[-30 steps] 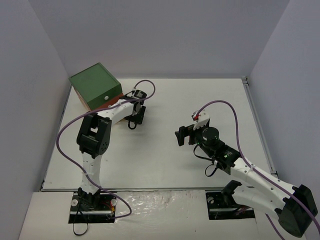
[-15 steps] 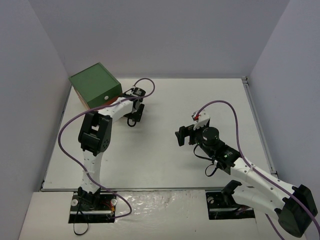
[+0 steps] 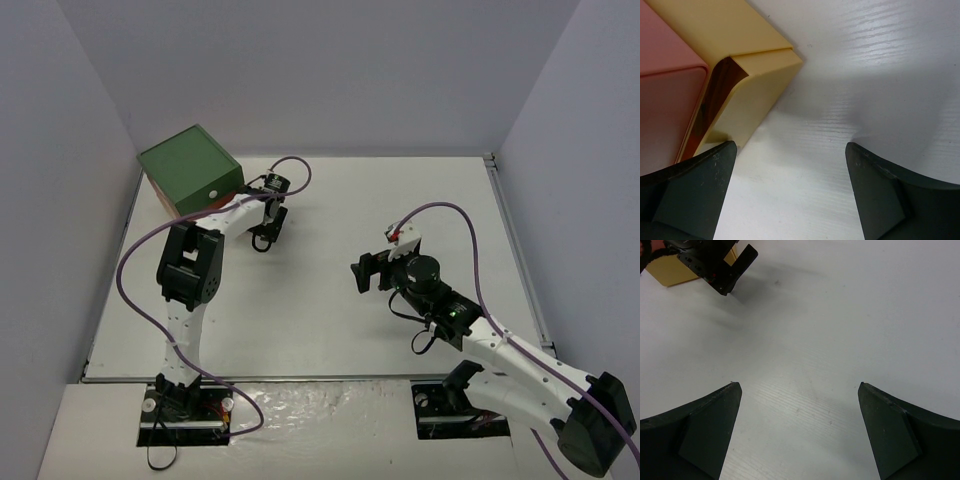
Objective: Organize the makeup
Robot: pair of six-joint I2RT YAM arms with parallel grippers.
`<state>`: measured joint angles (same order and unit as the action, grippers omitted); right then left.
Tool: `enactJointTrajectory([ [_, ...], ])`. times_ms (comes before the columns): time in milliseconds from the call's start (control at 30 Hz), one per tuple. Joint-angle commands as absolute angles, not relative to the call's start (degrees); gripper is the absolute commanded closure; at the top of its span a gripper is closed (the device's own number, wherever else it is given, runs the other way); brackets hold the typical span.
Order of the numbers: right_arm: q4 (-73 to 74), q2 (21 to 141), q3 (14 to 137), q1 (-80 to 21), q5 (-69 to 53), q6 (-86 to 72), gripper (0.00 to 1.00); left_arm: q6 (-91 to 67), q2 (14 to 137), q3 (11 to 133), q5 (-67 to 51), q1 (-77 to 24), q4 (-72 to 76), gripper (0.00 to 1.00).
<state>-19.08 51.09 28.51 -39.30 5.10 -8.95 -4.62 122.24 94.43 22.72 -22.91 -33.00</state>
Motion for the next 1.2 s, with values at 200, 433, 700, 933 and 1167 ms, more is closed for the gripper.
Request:
enactJointTrajectory([
  [200,-23.91,49.68,28.76,-38.87,4.33,-9.30,0.00,-0.04,121.56,94.35,26.87,-21.78,-26.80,0.12],
  [433,-24.08,49.53,28.56,-38.85,4.22,-9.36,0.00,3.61,121.77,92.49,27.96,-21.71,-25.54,0.12],
  [700,-23.79,49.10,28.92,-38.88,3.92,-9.43,0.00,4.57,120.31,91.02,27.59,-22.27,-24.87,0.12],
  [933,-21.11,47.38,31.27,-38.85,4.58,-9.20,0.00,4.07,112.86,88.53,22.53,-26.17,-24.04,0.12],
  [1167,-15.09,46.17,36.73,-38.92,7.62,-9.54,0.00,-2.05,100.80,88.89,20.84,-31.65,-27.67,0.12],
])
